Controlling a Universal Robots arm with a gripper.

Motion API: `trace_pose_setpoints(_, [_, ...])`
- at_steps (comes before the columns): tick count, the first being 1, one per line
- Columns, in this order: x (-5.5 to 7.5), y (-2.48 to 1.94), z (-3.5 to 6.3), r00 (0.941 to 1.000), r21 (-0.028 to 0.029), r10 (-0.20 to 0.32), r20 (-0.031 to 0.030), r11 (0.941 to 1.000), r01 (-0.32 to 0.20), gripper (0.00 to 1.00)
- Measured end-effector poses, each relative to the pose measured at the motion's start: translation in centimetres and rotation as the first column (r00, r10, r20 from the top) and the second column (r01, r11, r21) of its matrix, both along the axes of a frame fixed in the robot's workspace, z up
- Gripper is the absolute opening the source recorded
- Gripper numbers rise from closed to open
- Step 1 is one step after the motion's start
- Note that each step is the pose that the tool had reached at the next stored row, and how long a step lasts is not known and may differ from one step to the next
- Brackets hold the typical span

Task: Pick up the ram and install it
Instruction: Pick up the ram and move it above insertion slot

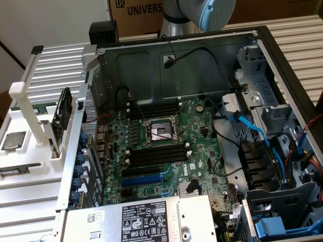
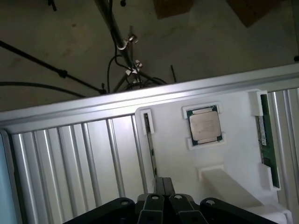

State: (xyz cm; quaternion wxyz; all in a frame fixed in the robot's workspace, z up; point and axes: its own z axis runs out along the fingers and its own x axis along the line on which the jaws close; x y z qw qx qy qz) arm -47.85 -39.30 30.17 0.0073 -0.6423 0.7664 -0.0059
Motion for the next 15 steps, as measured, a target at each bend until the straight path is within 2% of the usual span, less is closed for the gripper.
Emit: trace_pose_setpoints(15, [0.0,-0.07,-2.46,0.9974,-0.0003,0.073,0.0006,0.9974,-0.073,0.10])
